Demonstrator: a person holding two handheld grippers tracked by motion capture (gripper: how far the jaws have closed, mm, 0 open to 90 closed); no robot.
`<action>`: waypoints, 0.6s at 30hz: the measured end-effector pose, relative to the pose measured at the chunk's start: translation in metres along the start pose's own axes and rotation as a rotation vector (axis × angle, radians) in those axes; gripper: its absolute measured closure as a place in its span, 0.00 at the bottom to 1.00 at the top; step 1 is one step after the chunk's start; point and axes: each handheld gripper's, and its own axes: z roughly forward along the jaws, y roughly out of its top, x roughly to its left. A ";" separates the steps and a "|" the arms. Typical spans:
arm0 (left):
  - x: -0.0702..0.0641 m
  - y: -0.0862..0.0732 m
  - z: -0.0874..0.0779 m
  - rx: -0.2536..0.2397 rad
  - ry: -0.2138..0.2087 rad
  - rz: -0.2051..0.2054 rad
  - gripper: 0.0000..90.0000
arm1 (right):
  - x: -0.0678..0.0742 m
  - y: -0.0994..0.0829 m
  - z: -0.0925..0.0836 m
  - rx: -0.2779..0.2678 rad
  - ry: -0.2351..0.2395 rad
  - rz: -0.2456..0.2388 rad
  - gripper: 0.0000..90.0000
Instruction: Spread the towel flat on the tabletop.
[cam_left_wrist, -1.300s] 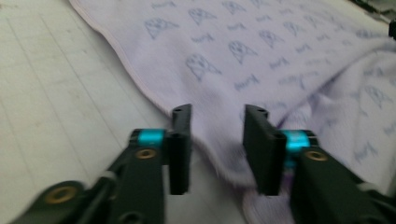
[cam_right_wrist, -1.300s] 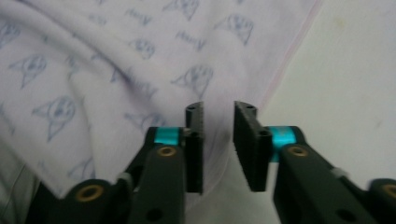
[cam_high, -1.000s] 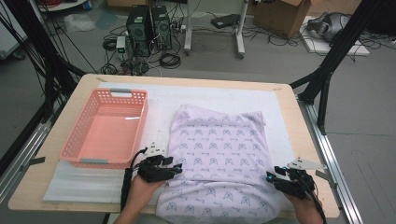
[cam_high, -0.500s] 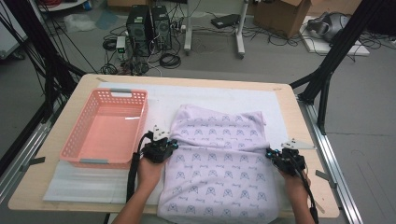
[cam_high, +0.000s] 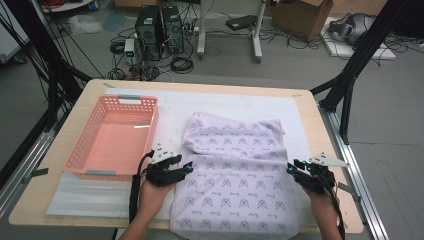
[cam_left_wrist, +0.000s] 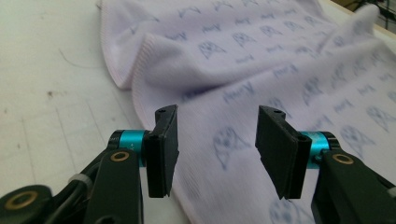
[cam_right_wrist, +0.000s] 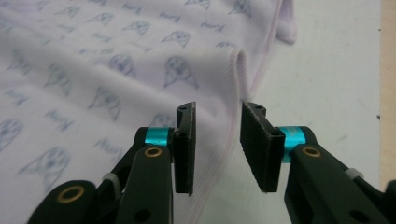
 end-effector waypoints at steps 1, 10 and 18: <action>-0.001 -0.004 -0.004 0.002 -0.003 -0.001 0.54 | 0.001 -0.002 -0.004 -0.003 0.018 -0.004 0.71; -0.006 -0.033 -0.028 0.042 -0.046 -0.072 0.53 | 0.020 -0.032 -0.028 0.045 0.085 -0.043 0.67; -0.024 -0.046 -0.038 0.086 -0.031 -0.062 0.61 | 0.030 -0.052 -0.040 0.103 0.092 -0.039 0.67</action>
